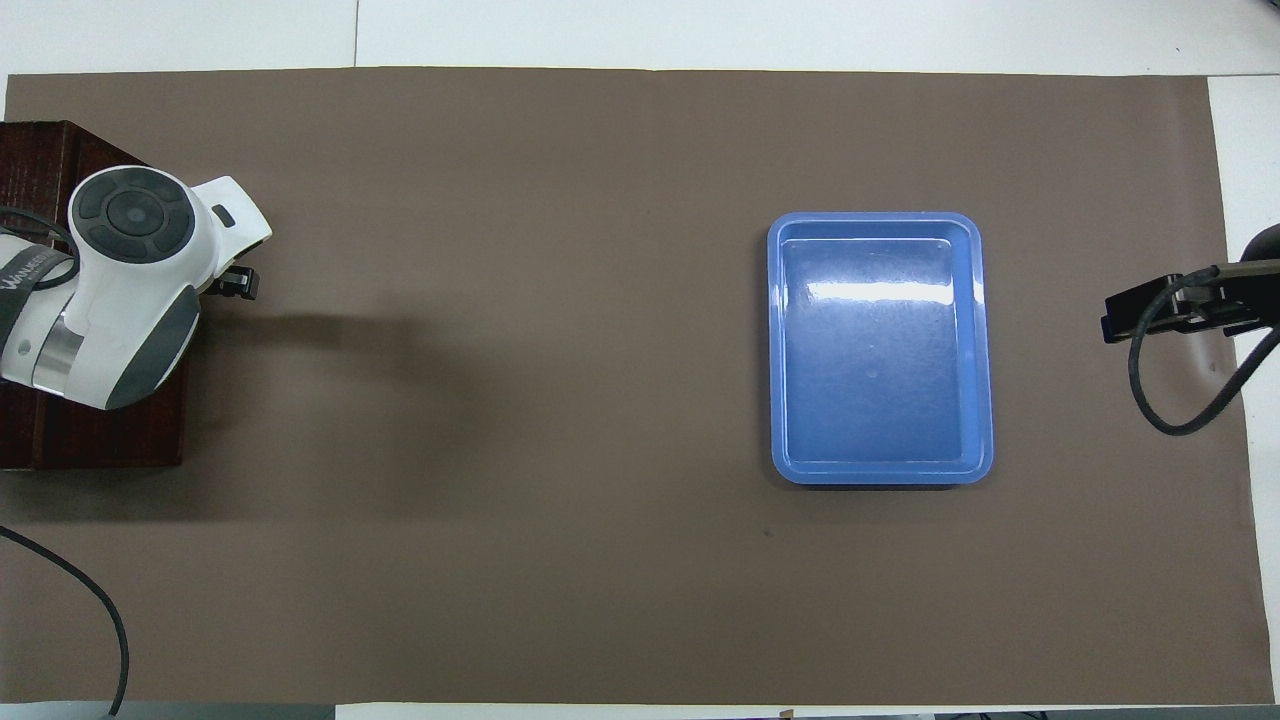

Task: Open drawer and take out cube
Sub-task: 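Pull the white drawer handle outward with the left gripper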

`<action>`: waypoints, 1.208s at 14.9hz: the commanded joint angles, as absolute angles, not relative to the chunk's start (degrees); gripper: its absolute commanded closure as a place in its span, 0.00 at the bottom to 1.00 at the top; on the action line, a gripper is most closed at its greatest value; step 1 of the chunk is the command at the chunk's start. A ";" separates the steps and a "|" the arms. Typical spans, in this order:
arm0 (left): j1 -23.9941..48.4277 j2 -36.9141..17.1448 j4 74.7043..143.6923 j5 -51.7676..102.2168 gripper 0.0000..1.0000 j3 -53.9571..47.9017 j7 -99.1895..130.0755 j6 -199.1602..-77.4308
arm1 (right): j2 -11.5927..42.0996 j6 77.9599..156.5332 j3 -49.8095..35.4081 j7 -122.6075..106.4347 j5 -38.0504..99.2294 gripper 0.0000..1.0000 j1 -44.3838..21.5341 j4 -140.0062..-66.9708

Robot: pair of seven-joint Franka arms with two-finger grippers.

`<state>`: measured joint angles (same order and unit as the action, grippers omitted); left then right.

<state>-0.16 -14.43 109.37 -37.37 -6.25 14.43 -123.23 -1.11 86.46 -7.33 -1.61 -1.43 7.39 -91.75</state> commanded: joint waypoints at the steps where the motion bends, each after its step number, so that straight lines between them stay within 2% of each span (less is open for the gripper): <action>1: 1.31 -14.15 111.36 -37.62 0.00 -6.59 15.91 -124.72 | -2.29 86.75 -7.82 -2.11 -0.44 0.00 8.26 -93.08; 18: 9.67 -13.89 110.74 -28.57 0.00 -6.59 18.37 -120.15 | -2.29 86.92 -7.73 -2.29 -0.44 0.00 7.91 -93.25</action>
<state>5.94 -13.93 109.41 -32.45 -6.13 16.99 -121.26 -1.11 86.46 -7.47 -1.61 -1.43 7.16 -91.75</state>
